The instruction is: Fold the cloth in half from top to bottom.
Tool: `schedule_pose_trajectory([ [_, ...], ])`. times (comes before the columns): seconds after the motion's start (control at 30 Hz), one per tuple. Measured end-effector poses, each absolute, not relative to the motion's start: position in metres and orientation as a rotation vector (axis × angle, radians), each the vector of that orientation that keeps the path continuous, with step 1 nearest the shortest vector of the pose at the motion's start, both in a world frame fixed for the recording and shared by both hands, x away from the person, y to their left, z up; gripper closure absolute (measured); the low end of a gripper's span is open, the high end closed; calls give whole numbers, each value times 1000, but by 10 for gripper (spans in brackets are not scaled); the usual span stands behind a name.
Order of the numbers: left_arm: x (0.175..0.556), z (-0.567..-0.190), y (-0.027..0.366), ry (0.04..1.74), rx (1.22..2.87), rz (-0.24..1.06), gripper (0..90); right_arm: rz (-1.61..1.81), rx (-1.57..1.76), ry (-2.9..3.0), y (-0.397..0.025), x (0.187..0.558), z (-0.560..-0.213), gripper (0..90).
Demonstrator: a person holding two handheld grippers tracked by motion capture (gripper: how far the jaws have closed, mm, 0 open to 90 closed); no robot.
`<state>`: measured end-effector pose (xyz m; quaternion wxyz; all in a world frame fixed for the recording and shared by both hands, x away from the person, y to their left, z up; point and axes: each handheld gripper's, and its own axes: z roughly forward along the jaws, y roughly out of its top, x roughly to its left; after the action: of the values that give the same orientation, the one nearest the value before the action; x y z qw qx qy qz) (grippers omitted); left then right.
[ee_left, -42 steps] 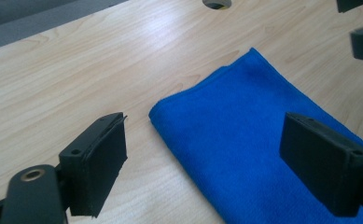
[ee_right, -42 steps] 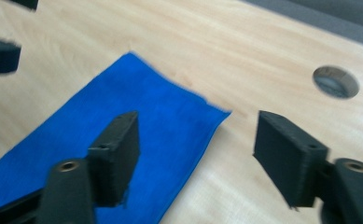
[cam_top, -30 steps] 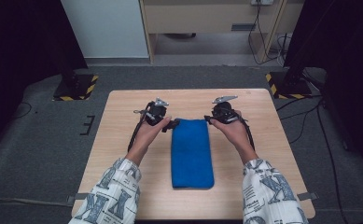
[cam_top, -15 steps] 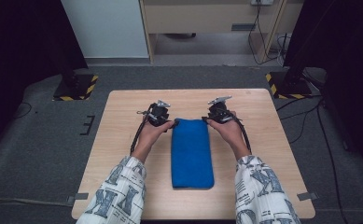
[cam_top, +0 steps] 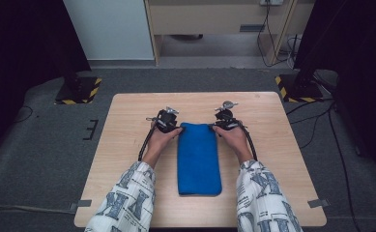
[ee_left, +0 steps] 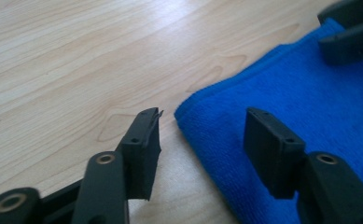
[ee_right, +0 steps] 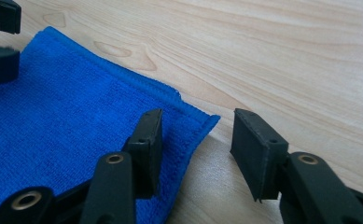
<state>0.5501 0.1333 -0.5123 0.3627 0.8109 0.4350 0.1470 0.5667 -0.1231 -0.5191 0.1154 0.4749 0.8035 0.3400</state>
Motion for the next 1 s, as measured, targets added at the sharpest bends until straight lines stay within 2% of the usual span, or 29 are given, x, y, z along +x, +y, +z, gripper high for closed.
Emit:
schedule_pose_trajectory([
  [0.53,554,-523,126,1168,2095,384,574,931,1398,2346,-110,572,-522,554],
  [0.67,555,-526,125,1184,2090,372,622,937,1365,2364,-106,569,-522,648],
  [0.83,553,-526,121,1160,2111,356,764,970,1341,2372,-104,567,-524,836],
  [0.9,552,-526,121,1175,2095,328,830,975,1362,2369,-103,565,-524,862],
  [1.0,550,-522,119,1165,2095,340,856,1001,1350,2348,-104,563,-524,869],
])
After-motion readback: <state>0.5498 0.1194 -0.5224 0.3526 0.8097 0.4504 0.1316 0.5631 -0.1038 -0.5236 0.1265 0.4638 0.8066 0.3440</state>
